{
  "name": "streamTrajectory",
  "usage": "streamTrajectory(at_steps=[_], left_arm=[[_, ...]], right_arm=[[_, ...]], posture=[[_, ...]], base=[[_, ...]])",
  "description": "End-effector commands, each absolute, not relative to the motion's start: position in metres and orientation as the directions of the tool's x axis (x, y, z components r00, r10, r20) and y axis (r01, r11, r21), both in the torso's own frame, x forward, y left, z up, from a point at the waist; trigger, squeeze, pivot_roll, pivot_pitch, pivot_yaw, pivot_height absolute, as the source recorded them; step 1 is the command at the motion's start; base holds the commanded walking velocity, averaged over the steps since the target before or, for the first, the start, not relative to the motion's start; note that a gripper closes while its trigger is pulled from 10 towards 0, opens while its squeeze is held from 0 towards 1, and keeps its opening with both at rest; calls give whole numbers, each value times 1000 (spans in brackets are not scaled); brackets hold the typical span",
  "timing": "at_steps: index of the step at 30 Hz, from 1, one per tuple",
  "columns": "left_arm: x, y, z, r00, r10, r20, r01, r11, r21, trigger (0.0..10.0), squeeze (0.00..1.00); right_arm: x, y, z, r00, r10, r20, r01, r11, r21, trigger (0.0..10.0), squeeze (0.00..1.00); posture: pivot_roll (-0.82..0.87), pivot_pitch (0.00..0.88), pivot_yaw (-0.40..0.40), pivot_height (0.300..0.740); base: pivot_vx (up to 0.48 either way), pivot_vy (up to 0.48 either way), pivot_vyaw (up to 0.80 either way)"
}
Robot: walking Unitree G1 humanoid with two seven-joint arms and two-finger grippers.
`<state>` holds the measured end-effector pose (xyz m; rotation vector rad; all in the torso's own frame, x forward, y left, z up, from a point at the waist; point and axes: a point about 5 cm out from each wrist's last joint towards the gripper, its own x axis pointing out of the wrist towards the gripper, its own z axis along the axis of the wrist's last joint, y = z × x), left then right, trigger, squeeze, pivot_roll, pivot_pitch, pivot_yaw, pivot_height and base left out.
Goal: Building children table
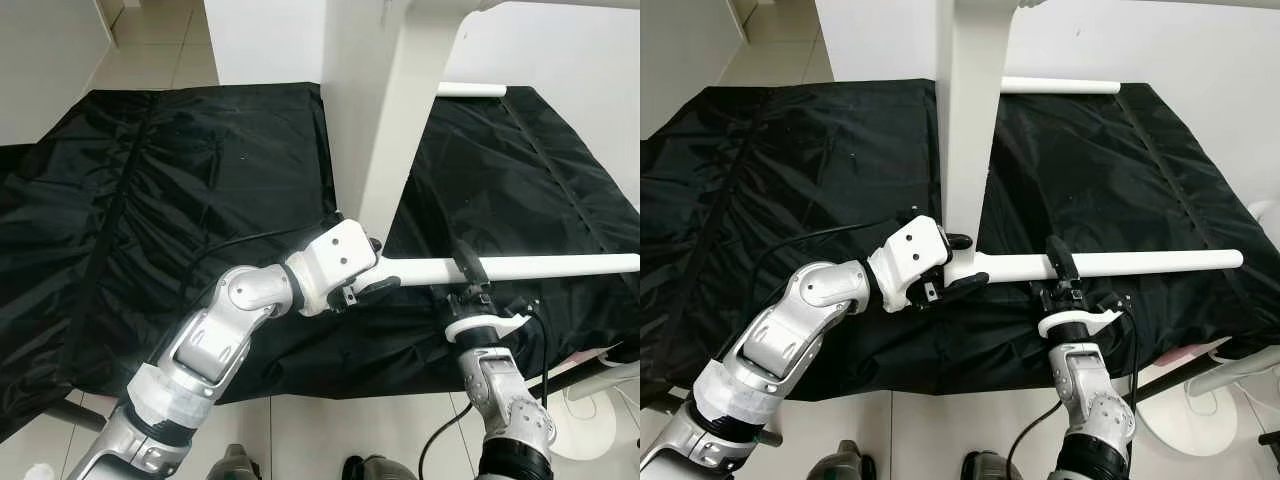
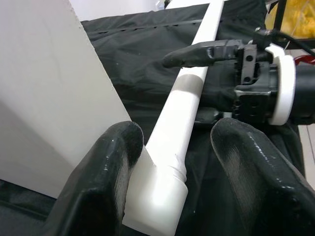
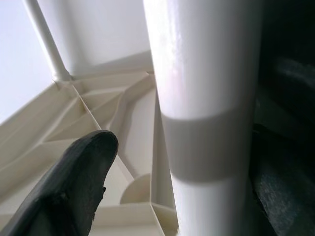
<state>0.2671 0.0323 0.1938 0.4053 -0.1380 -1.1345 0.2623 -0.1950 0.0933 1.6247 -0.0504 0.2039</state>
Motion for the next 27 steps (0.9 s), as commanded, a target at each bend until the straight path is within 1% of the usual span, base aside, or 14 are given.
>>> streamTrajectory(at_steps=[1,4,12,14,19,24,27], left_arm=[[273,37,201,452,-889,-72,826,387,409,10000,0],[275,39,201,454,-889,-62,822,391,413,10000,0],[275,39,200,458,-887,-61,820,396,414,10000,0],[276,39,201,459,-886,-60,820,396,414,10000,0],[276,40,201,458,-887,-58,820,395,415,10000,0],[276,41,202,455,-889,-56,819,394,416,10000,0],[277,41,202,456,-888,-55,818,394,418,10000,0]], right_arm=[[251,-186,84,987,93,128,-116,-118,986,10000,0],[236,-189,81,990,107,90,-78,-110,991,10000,0],[222,-183,82,987,137,87,-71,-120,990,10000,0],[213,-182,83,984,155,93,-75,-118,990,10000,0],[206,-182,85,979,177,105,-87,-109,990,10000,0],[199,-182,80,981,183,60,-43,-96,994,10000,0],[195,-185,75,985,164,45,-28,-110,994,10000,0]], posture=[[-9,99,4,740],[-7,105,5,740],[-7,110,5,740],[-7,115,7,740],[-10,117,9,740],[-13,123,15,740],[-13,125,18,740]], base=[[0,0,0],[0,0,0],[0,0,0],[0,0,0],[0,0,0],[0,0,0],[0,0,0]])
